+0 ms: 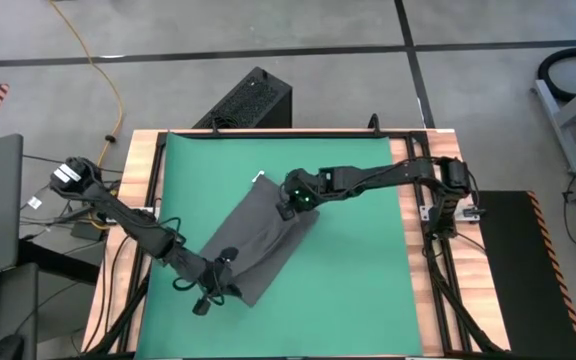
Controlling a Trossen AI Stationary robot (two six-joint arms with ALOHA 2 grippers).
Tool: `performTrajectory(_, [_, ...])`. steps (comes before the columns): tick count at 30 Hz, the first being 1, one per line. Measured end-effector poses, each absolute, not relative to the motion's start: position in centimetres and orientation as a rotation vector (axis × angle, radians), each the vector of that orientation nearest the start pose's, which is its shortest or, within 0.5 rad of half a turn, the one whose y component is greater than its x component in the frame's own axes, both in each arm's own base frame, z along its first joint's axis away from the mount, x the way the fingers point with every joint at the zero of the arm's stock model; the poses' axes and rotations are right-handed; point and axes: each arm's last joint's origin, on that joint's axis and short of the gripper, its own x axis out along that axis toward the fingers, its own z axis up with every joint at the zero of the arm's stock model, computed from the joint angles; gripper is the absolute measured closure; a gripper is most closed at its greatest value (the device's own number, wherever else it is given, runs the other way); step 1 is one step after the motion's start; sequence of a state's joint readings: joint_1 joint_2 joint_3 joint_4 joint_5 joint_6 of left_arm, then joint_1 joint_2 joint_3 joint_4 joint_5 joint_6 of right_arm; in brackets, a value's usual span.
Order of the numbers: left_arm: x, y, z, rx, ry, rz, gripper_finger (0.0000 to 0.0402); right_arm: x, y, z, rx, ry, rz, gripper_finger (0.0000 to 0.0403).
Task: Roll towel into tight, uniform cylinder
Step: Roll the gray towel
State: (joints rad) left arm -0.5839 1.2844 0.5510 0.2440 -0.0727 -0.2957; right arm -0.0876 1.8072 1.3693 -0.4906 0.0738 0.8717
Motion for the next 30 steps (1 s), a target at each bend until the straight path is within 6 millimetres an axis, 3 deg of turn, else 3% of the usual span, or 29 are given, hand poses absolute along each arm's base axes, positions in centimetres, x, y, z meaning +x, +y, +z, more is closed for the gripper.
performTrajectory(10, [22.1, -12.6, 17.8, -0.104, 0.61, -0.329, 0.0401, 40.6, -4.1, 21.2, 0.815, 0.758, -0.469, 0.0392])
performTrajectory(20, [22.2, -12.4, 16.6, -0.119, 0.692, -0.291, 0.0401, 41.3, -4.8, 19.6, 0.8, 0.77, -0.476, 0.0388])
performTrajectory(26, [22.2, -12.5, 16.2, -0.18, 0.726, -0.277, 0.0402, 41.1, -5.9, 19.4, 0.761, 0.776, -0.489, 0.0345])
performTrajectory(30, [21.9, -12.4, 17.2, -0.175, 0.706, -0.253, 0.0401, 41.0, -6.9, 19.8, 0.75, 0.747, -0.487, 0.0295])
